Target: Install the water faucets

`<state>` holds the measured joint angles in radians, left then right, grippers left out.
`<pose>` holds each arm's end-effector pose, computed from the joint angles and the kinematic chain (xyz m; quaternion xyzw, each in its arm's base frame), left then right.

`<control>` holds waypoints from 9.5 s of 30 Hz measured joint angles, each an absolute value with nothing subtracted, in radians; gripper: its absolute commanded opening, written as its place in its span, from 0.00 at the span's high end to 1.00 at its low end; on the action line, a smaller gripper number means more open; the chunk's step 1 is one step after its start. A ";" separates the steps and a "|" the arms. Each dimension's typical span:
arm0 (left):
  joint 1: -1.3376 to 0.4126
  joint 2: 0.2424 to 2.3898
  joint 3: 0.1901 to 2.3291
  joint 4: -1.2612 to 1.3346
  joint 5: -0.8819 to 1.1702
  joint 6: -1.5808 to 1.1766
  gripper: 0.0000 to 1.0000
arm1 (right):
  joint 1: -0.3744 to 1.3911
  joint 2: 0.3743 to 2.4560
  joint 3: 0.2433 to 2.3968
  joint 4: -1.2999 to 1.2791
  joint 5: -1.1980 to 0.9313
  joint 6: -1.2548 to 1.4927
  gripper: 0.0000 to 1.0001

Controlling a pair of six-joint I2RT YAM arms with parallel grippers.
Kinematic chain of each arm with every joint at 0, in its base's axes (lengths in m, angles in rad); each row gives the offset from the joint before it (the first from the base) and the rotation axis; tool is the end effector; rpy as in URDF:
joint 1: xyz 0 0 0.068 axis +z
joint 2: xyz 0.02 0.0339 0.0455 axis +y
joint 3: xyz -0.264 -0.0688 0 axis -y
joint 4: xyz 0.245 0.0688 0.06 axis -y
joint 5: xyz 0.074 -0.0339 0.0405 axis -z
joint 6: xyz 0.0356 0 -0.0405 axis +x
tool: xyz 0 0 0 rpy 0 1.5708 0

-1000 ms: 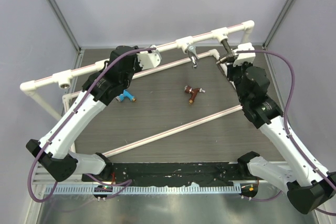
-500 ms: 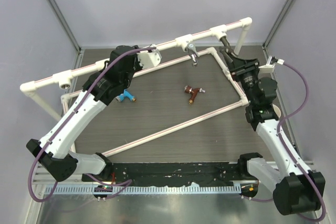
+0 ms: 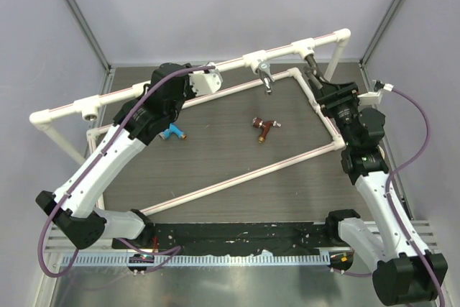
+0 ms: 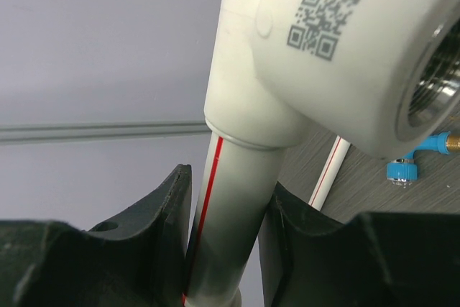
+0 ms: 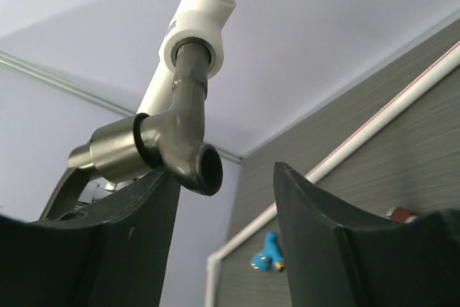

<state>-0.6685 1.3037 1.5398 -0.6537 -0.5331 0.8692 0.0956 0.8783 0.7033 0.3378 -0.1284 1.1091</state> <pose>0.2232 -0.1532 0.4413 0.4591 0.6811 0.2724 0.5012 0.2096 0.0247 0.3508 0.2707 0.5885 0.4652 0.6033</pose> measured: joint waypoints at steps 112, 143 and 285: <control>-0.685 1.299 1.539 -0.662 -0.522 0.869 1.00 | 0.080 0.976 1.008 0.072 0.276 0.263 0.45; -0.692 1.284 1.538 -0.684 -0.514 0.868 1.00 | 0.054 0.863 0.873 -0.002 -0.084 0.335 0.45; -0.684 1.321 1.536 -0.635 -0.565 0.873 1.00 | 0.266 0.881 1.221 0.064 -0.095 -0.092 0.40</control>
